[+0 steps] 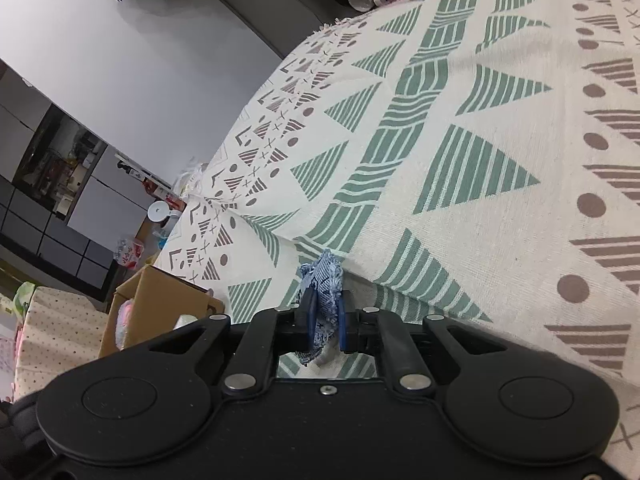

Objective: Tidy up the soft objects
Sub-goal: 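Grasp the denim octopus with the right tool while the left tool grasps the white tissue, then carry the octopus and tissue over the box with both tools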

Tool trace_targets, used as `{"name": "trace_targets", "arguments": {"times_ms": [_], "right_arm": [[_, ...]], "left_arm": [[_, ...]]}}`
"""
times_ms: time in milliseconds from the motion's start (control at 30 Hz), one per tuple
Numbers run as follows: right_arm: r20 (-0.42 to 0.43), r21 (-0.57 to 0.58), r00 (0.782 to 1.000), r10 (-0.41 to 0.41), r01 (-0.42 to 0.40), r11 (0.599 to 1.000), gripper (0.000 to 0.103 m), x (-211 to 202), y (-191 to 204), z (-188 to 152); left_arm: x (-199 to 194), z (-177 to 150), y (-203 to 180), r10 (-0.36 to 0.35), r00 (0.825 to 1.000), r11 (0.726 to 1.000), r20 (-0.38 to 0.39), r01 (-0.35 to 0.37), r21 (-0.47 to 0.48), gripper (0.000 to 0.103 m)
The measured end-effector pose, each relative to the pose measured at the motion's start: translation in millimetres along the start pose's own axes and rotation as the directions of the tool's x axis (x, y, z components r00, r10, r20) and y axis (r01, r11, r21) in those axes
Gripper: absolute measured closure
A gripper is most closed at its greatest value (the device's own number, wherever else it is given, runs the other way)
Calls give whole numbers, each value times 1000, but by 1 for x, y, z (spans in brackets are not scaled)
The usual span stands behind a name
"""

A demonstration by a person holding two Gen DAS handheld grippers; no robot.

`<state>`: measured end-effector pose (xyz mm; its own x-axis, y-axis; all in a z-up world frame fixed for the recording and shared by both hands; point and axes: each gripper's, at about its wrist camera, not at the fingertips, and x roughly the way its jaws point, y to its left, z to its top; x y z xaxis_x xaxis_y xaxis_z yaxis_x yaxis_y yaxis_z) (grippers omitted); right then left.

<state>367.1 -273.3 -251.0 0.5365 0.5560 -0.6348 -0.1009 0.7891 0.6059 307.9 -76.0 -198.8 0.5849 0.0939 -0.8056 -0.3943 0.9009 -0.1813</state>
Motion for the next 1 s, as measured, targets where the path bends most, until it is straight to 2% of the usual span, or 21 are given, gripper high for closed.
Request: {"name": "trace_targets", "arguments": {"times_ms": [467,700,1000], "right_arm": [[107,-55,992,-60,66,996,93,-40,37,-6],[154,-118,987,-52,71,990,93,-55,67,-9],[159,-217,987,3,32,976,93,-67,113,-23]], "left_arm": [[-52,19,6,-104,994,991,25,102,91,65],[-82,37,26,-141,989,982,45,133,134,65],[-103,52,64,-153,987,981,56,145,130,65]]}}
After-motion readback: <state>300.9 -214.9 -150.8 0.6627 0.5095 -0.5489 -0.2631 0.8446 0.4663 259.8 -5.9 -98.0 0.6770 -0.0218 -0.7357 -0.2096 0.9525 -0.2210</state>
